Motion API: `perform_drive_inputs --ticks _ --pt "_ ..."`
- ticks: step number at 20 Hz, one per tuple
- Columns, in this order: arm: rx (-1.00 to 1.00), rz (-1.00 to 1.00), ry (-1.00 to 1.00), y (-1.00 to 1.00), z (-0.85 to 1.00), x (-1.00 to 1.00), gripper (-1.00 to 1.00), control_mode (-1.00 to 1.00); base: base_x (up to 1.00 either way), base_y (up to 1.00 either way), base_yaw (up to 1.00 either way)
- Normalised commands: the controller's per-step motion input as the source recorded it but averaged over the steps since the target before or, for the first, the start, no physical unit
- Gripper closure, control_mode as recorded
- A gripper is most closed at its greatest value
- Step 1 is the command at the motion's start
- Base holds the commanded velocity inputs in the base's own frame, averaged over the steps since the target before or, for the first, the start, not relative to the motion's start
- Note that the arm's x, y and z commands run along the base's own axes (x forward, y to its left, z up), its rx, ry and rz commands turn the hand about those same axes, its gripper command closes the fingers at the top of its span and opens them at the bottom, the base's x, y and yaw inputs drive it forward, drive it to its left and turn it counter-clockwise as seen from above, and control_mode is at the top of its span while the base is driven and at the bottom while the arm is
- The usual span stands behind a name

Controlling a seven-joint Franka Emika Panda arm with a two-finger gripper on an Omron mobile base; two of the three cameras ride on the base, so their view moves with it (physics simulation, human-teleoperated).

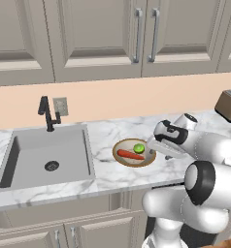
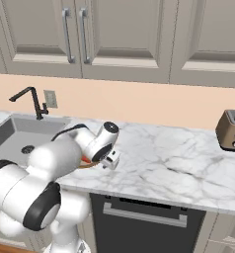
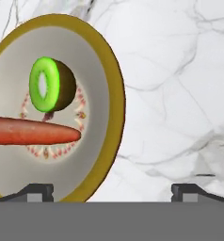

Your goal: Dump the kiwi and carrot from the bowl so the bowl can be washed. Place the bowl in the sink after clearing the leftovers.

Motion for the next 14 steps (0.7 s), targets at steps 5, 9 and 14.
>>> perform_drive_inputs --ticks 5,9,14 --pt "0.0 -0.05 0.0 0.02 -0.13 0.17 -1.0 -1.0 0.0 0.0 0.0" --pt "0.0 -0.03 0.0 0.09 -0.15 0.04 -1.0 -1.0 0.0 0.0 0.0" --pt "0.0 -0.01 0.0 0.27 -0.24 0.01 -1.0 -1.0 0.0 0.0 0.0"
